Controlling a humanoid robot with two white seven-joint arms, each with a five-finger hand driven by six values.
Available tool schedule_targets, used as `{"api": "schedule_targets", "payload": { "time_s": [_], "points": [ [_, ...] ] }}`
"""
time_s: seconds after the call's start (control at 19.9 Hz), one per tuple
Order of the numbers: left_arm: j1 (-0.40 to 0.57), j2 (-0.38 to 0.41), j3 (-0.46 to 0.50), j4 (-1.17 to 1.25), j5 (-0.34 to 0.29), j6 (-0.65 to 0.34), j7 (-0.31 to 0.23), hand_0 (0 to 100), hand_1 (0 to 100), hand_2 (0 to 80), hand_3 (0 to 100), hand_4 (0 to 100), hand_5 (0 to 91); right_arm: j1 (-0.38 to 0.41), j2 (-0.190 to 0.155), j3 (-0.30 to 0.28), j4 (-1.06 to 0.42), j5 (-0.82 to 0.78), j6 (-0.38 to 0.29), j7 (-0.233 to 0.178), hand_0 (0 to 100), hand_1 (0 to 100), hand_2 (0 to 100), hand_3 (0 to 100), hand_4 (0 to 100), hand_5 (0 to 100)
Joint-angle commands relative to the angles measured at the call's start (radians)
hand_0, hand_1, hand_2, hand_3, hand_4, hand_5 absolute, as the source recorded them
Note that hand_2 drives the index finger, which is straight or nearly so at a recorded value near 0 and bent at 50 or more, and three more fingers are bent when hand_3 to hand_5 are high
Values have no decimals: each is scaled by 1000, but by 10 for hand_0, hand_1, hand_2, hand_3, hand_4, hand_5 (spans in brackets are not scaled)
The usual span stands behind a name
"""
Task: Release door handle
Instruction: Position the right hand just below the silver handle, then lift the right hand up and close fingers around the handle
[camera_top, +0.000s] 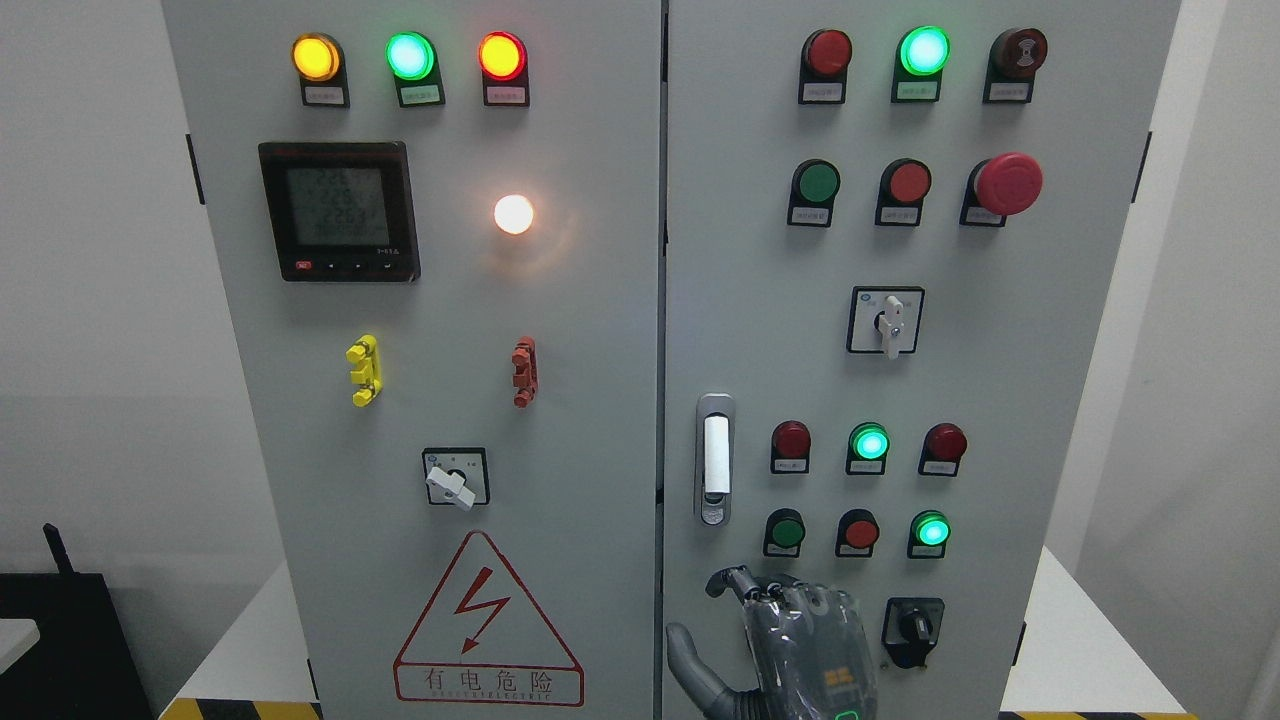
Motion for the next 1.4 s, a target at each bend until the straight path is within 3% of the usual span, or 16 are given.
{"api": "schedule_targets", "payload": {
  "time_s": [0.0, 0.1, 0.3, 0.7, 1.15, 1.35],
  "points": [
    [-1, 0, 0, -9, -28, -1, 0, 120, 389, 0, 0, 0, 0, -9, 4, -8, -20, -5, -1, 9, 204, 169, 1000, 1000, 1000, 998],
    [0, 0, 0, -9, -28, -1, 0, 120, 389, 0, 0, 0, 0, -29, 4, -24, -25, -4, -1, 5, 183, 198, 1000, 1000, 1000, 999],
    [0, 0, 0, -9, -28, -1, 0, 120, 389, 0, 0, 0, 0, -55, 4, -24, -35, -1, -1, 5, 135, 365, 1000, 1000, 1000, 998],
    [0, 0, 0, -9, -28, -1, 0, 120, 389, 0, 0, 0, 0, -87, 4, -24, -45, -1, -1, 3, 129, 560, 1000, 1000, 1000, 992],
    [0, 0, 0, -9, -28, -1, 0, 120, 389, 0, 0, 0, 0, -145, 5, -17, -36, 6, 2, 12, 149, 545, 997, 1000, 969, 988],
    [0, 0, 0, -9, -28, -1, 0, 120, 389, 0, 0, 0, 0, -164, 5, -15, -22, 2, 36, 26, 162, 538, 989, 1000, 951, 984]
  ]
}}
